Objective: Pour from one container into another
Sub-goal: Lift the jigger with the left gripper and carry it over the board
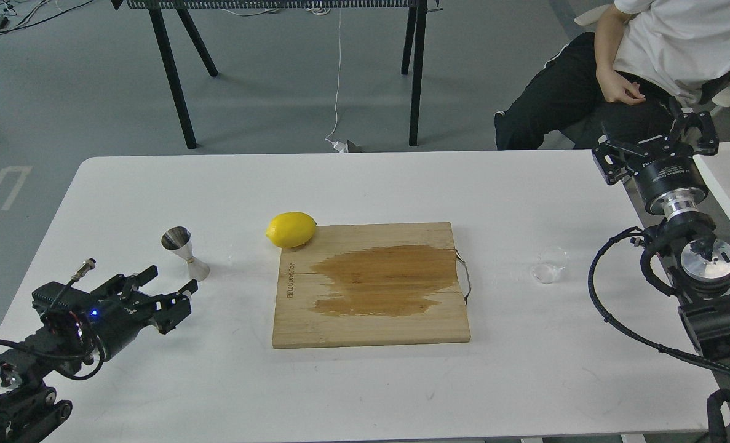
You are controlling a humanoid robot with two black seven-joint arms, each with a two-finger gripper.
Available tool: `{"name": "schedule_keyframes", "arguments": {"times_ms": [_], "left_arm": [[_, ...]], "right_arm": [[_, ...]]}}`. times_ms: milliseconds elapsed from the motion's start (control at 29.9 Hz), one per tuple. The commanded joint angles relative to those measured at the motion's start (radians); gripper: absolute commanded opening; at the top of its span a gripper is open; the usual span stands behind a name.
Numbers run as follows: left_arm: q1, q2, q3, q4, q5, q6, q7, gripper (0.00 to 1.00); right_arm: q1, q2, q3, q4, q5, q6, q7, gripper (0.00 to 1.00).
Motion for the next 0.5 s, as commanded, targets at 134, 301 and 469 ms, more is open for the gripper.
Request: {"name": "schedule_keyframes", "arguments": {"times_ms": [134,301,469], "left_arm": [[-0.102,-0.127,-0.002,0.18,-0.01,0.019,0.0,0.85],[-0.115,-0.144,0.0,0.197,-0.009,0.021,-0.003,0.71],[-0.115,-0.153,0.0,0.2,-0.01,0.019,-0.001,0.39]], "right_arm": [[-0.003,0.001,-0.008,0.0,-0.001,0.0,0.0,1.0],[-0.008,0.0,-0.001,0.0,-0.001,0.0,0.0,1.0],[-0.006,-0.02,0.002,0.0,-0.001,0.0,0.0,1.0]]}}
